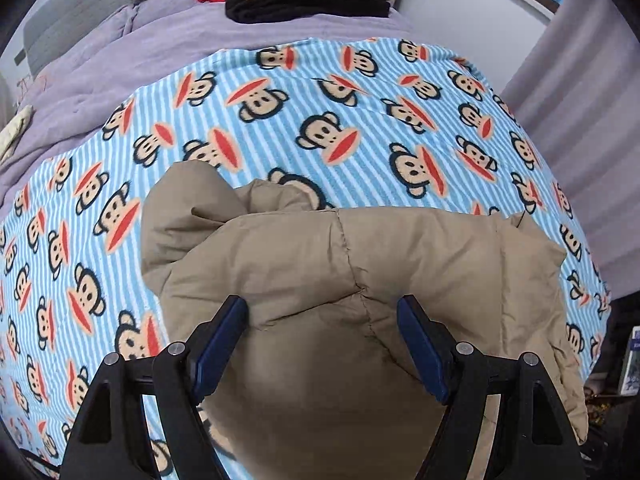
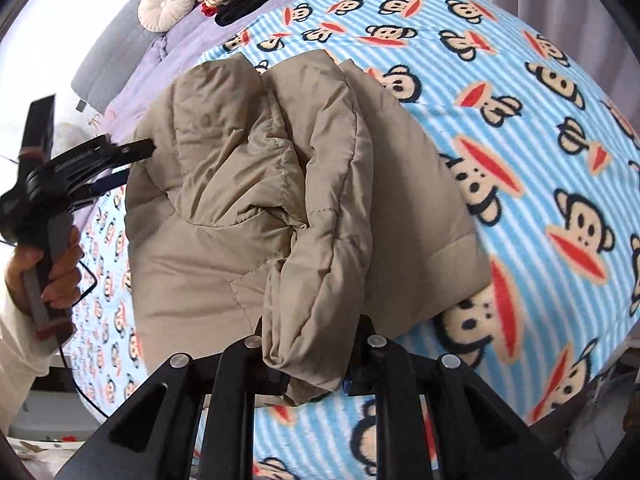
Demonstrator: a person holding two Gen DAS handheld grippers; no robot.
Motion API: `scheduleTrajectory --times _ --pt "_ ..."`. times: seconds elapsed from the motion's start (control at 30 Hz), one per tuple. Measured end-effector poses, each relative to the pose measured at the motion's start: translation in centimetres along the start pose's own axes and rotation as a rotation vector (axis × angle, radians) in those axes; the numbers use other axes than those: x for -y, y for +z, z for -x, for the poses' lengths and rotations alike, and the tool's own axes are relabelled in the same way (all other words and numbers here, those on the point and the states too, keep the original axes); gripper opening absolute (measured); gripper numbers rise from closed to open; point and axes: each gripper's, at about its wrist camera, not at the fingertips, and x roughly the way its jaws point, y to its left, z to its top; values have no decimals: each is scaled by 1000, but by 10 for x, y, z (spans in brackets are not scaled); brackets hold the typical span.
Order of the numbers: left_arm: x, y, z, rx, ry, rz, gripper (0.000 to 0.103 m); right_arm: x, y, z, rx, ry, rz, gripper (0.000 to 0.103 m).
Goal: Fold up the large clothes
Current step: 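Lower the folded bundle onto the blanket and open both tools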
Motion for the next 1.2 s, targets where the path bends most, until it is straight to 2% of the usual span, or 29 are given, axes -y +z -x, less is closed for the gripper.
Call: scheduleTrajectory --times 0.13,0.33,0.43,0.53,0.63,0.73,0.83,0.97,1.0,1.2 --pt "32 8 -28 -25 -2 -41 82 28 0 -13 -16 -9 -74 19" --pt "46 14 -41 -52 42 -57 83 66 3 -26 -56 75 -166 21" --pt "44 15 -42 -61 45 -49 83 81 8 -9 -60 96 -211 27" --pt "43 16 -43 -68 52 -37 83 94 16 22 -10 90 -225 27" --pt "42 16 -44 -75 60 -26 83 93 30 53 58 118 -169 28" --pt "42 16 -43 -75 72 -17 84 77 44 70 85 205 -58 28" --pt "43 16 -42 -72 91 -6 85 50 52 55 32 207 82 28" --pt "40 14 -28 -52 97 25 85 38 41 -3 -129 68 180 27" --pt "40 12 -22 -43 95 28 85 41 35 -14 -160 66 183 26" --pt "26 -14 22 -1 43 82 85 50 29 -27 -182 92 194 26"
